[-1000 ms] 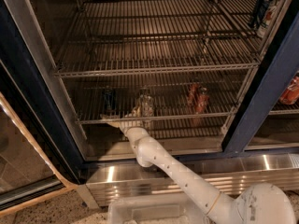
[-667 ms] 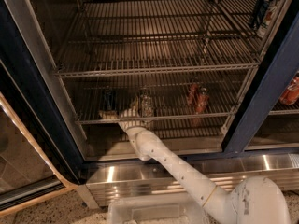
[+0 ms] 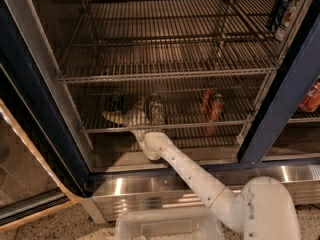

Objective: Pick pepsi can from bottom shelf of fridge

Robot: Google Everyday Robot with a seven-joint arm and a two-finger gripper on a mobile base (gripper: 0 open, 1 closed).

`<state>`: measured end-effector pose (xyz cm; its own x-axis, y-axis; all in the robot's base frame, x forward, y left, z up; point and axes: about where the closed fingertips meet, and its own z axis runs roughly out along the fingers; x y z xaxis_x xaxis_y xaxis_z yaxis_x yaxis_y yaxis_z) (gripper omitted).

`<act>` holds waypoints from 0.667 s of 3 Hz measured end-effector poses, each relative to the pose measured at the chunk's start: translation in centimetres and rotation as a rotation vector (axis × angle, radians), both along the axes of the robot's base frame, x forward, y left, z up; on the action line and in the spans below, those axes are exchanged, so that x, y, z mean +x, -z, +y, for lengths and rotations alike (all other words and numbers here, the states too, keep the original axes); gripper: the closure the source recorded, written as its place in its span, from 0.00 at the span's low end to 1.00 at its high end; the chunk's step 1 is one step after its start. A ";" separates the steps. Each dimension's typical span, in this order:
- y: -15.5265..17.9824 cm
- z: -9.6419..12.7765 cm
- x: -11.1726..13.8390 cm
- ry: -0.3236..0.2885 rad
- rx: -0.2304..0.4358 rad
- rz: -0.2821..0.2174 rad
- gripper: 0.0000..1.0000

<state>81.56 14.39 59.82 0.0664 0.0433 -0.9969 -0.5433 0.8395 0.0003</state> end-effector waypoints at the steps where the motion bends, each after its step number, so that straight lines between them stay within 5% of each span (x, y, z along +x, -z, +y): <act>1: 0.1 1.1 1.2 -0.029 0.025 0.024 0.00; 2: 0.1 2.3 1.9 -0.033 0.048 0.061 0.00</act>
Offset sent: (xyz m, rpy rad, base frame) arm 0.0297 0.0309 -0.0041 0.0764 0.1128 0.0191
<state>83.47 16.71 59.71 0.0031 0.0921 -0.9957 -0.5680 0.8197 0.0740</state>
